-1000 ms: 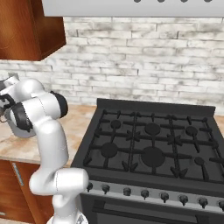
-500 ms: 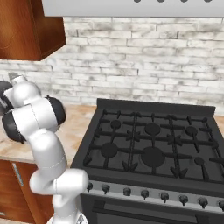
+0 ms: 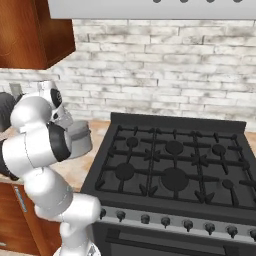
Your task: Turn on the sink faucet. Then move the mushroom from the counter to the sink. Turn off the sink. Move the vegetable from the sink to the pot next to the stove. Finally move the pot to the front center burner.
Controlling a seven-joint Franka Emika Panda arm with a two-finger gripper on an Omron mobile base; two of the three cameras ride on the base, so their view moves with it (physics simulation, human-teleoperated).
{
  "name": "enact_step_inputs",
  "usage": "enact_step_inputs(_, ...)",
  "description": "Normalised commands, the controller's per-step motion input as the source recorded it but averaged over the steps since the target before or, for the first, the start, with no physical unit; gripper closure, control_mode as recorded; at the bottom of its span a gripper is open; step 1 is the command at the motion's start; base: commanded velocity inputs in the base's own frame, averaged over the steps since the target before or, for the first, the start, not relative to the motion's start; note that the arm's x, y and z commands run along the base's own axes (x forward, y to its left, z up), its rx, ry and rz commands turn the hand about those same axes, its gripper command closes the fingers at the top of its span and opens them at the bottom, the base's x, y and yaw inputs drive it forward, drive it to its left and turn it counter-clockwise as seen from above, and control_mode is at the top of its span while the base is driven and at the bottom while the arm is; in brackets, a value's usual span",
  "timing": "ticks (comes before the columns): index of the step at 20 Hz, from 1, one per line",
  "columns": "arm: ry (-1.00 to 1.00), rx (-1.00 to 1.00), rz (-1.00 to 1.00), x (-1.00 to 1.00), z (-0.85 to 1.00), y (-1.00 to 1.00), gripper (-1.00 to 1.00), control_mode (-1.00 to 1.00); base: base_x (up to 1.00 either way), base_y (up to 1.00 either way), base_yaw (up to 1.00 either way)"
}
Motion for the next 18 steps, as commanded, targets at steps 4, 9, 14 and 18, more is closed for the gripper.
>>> enact_step_inputs(4, -0.1, 0.02, -0.36, -0.09, 0.2, -0.74, 1.0, -1.0, 0.0, 0.0, 0.0)
enact_step_inputs(9, -0.16, 0.0, -0.33, -0.1, 0.17, -0.73, 1.0, -1.0, 0.0, 0.0, 0.0)
enact_step_inputs(14, -0.24, 0.0, -0.28, -0.14, 0.16, -0.74, 1.0, -1.0, 0.0, 0.0, 0.0)
enact_step_inputs(18, -0.27, 0.0, -0.25, -0.19, 0.15, -0.77, 1.0, -1.0, 0.0, 0.0, 0.0)
